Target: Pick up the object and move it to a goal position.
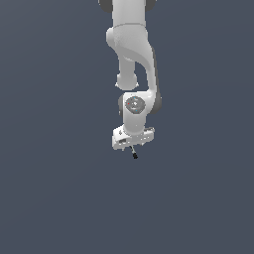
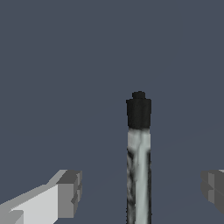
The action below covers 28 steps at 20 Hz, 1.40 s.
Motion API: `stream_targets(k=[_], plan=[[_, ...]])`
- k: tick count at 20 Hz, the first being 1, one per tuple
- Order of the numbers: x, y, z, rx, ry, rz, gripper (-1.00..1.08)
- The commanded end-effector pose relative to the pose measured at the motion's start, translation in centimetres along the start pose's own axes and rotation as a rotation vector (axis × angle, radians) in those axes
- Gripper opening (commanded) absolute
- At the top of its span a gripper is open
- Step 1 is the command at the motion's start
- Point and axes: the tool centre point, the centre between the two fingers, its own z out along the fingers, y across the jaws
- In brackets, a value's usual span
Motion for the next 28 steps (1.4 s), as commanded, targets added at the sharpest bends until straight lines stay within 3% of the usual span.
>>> stream_targets(k=[1, 6, 7, 20, 28], plan=[[0.0, 0.0, 1.0, 0.000, 0.001, -0.001, 1.00], [0.1, 0.0, 1.7, 0.000, 0.001, -0.002, 1.00], [0.1, 0.0, 1.7, 0.000, 0.001, -0.002, -1.00], [0.3, -0.2, 1.7, 0.000, 0.001, -0.002, -1.00], [2.9, -2.9, 1.1, 0.000, 0.001, -0.002, -1.00]])
